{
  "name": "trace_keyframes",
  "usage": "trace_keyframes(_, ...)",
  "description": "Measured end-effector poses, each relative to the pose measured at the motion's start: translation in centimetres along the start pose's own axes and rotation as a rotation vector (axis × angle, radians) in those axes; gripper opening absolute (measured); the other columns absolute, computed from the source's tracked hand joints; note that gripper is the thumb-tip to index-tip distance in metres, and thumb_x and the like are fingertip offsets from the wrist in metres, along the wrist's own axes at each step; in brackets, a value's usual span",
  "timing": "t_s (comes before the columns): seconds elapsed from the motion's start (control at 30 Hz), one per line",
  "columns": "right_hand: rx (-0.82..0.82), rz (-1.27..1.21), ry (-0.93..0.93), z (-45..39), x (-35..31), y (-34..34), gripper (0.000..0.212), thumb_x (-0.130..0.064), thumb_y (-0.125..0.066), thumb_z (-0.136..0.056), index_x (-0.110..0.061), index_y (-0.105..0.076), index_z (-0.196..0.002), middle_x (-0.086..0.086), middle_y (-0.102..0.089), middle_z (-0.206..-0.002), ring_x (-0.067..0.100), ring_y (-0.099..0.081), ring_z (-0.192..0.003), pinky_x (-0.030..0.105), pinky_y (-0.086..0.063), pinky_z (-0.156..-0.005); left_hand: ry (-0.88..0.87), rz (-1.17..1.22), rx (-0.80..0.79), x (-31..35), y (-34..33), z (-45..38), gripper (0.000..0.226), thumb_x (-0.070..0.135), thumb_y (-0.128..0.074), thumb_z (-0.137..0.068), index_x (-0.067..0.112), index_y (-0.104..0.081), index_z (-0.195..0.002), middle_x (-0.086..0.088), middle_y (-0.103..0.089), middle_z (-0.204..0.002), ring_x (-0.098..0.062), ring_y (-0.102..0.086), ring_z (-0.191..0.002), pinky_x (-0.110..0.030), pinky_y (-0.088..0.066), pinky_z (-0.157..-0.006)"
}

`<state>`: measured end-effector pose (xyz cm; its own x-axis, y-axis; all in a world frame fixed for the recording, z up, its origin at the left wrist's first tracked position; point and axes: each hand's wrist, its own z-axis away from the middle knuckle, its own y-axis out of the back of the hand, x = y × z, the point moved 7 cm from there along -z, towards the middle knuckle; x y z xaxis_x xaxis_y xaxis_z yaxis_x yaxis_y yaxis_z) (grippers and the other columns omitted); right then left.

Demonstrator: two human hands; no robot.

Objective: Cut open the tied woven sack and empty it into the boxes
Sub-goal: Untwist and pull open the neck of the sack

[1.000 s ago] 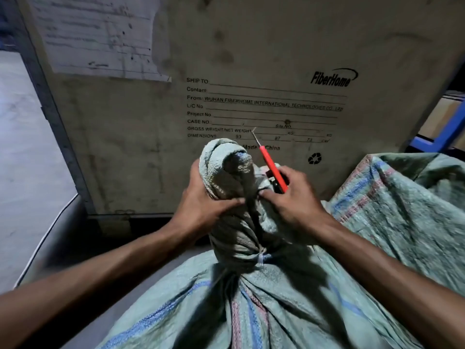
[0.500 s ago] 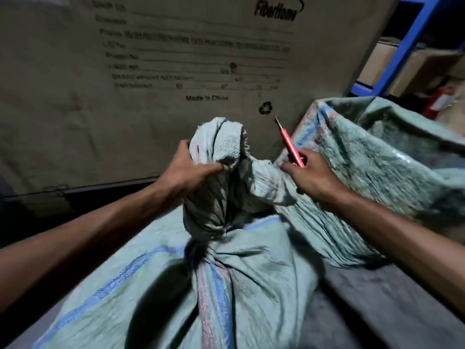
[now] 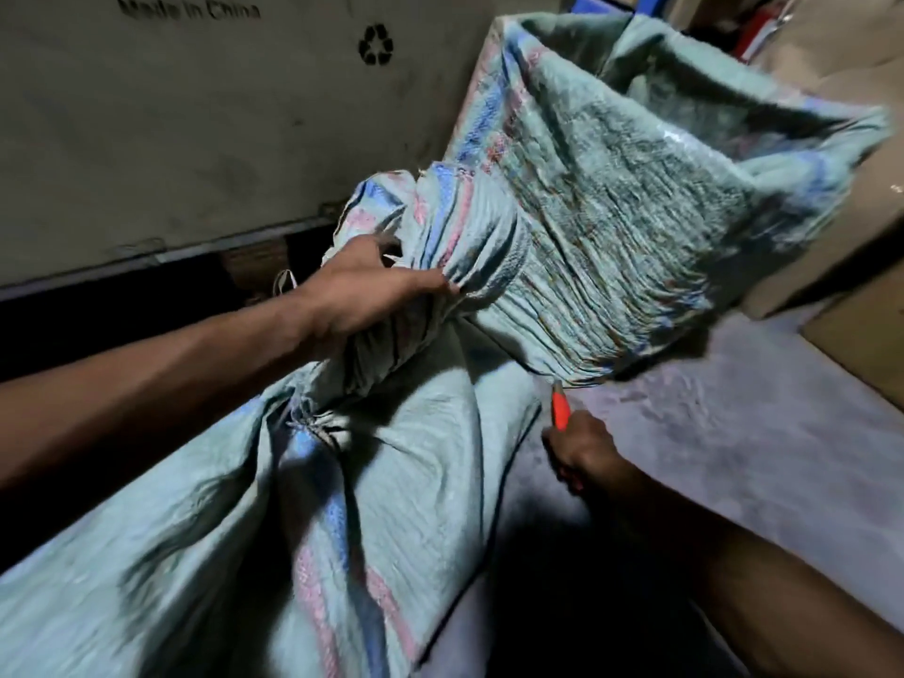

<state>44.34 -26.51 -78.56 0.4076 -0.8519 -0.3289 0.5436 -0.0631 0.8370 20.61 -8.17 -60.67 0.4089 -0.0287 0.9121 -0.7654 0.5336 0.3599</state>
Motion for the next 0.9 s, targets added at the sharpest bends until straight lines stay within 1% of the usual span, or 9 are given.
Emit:
trace_keyframes(0.1,-0.039,0.159,0.029,0.4,0.8,-1.3,0.050,-0.038,-0.060,-0.083,-0.003,-0.050,-0.117,0.023,-0.056,-0.125,0.036,-0.055,-0.115,0.038,-0.045,-0.093,-0.045,-0.033,0.018,0.1,0.0,0.6,0.054,0.038,-0.085,-0.062,0.019,-0.064,-0.108,0.005,-0.071,-0.101,-0.009,-0.066,-0.089,-0.025,-0.051,-0.088)
trace_keyframes(0.17,-0.061,0.222,0.068,0.6,-0.2,-0.6,0.052,-0.037,-0.060,-0.084,-0.001,-0.050,-0.121,0.024,-0.053,-0.131,0.036,-0.052,-0.120,0.036,-0.043,-0.094,-0.087,-0.034,0.147,0.7,1.2,1.0,0.057,0.039,-0.086,-0.061,0.020,-0.054,-0.104,-0.001,-0.068,-0.104,-0.015,-0.064,-0.092,-0.030,-0.052,-0.086)
trace_keyframes(0.23,0.011,0.187,0.118,0.8,-3.0,2.0,0.044,-0.034,-0.058,-0.083,-0.001,-0.058,-0.113,0.024,-0.059,-0.124,0.036,-0.057,-0.114,0.035,-0.046,-0.089,-0.117,-0.006,0.249,1.3,2.8,1.2,0.056,0.037,-0.087,-0.061,0.020,-0.050,-0.101,-0.009,-0.065,-0.112,-0.020,-0.063,-0.094,-0.033,-0.053,-0.078)
trace_keyframes(0.33,0.117,-0.218,0.370,3.3,-11.4,7.6,0.034,-0.037,-0.054,-0.087,-0.006,-0.068,-0.082,0.021,-0.069,-0.087,0.031,-0.065,-0.081,0.033,-0.047,-0.071,-0.116,0.051,0.329,2.1,5.9,1.5,0.055,0.036,-0.086,-0.063,0.015,-0.053,-0.103,-0.011,-0.063,-0.117,-0.015,-0.059,-0.084,-0.024,-0.048,-0.061)
trace_keyframes(0.43,-0.110,-0.603,0.647,9.6,-21.6,12.1,0.051,-0.044,-0.046,-0.093,0.001,-0.068,-0.085,0.013,-0.065,-0.073,0.021,-0.058,-0.062,0.028,-0.044,-0.057,-0.135,0.185,0.342,3.2,9.6,2.7,0.052,0.027,-0.085,-0.066,0.012,-0.059,-0.109,-0.004,-0.069,-0.105,-0.016,-0.065,-0.087,-0.027,-0.053,-0.073)
trace_keyframes(0.63,-0.199,-0.494,0.844,17.1,-35.9,14.3,0.106,-0.094,-0.047,-0.045,-0.014,-0.065,-0.111,0.007,-0.070,-0.113,0.022,-0.065,-0.102,0.042,-0.048,-0.096,-0.356,0.246,0.204,7.0,14.9,6.4,0.056,-0.011,-0.070,-0.074,0.014,-0.053,-0.121,-0.003,-0.070,-0.092,-0.008,-0.069,-0.079,-0.019,-0.054,-0.074)
trace_keyframes(0.7,-0.097,-0.558,0.950,19.3,-38.5,15.0,0.093,-0.084,-0.053,-0.057,-0.003,-0.065,-0.103,0.003,-0.071,-0.100,0.021,-0.066,-0.089,0.036,-0.051,-0.085,-0.398,0.236,0.236,8.0,17.1,8.1,0.061,0.000,-0.077,-0.067,0.011,-0.054,-0.123,-0.005,-0.072,-0.096,-0.009,-0.071,-0.080,-0.020,-0.056,-0.073)
trace_keyframes(0.77,-0.024,-0.591,1.068,21.5,-40.4,15.5,0.079,-0.070,-0.054,-0.070,0.006,-0.063,-0.087,0.003,-0.063,-0.076,0.016,-0.055,-0.067,0.030,-0.042,-0.064,-0.395,0.213,0.302,8.2,19.8,9.8,0.068,0.017,-0.084,-0.057,0.013,-0.059,-0.120,-0.011,-0.073,-0.105,-0.026,-0.071,-0.093,-0.036,-0.057,-0.085)
trace_keyframes(0.9,0.038,-0.675,1.203,22.4,-41.5,16.2,0.046,-0.041,-0.057,-0.088,-0.005,-0.057,-0.059,0.001,-0.046,-0.058,0.005,-0.038,-0.050,0.025,-0.029,-0.048,-0.338,0.119,0.475,6.9,24.7,11.9,0.077,0.044,-0.092,-0.045,0.018,-0.065,-0.112,-0.009,-0.072,-0.110,-0.032,-0.068,-0.102,-0.052,-0.050,-0.096)
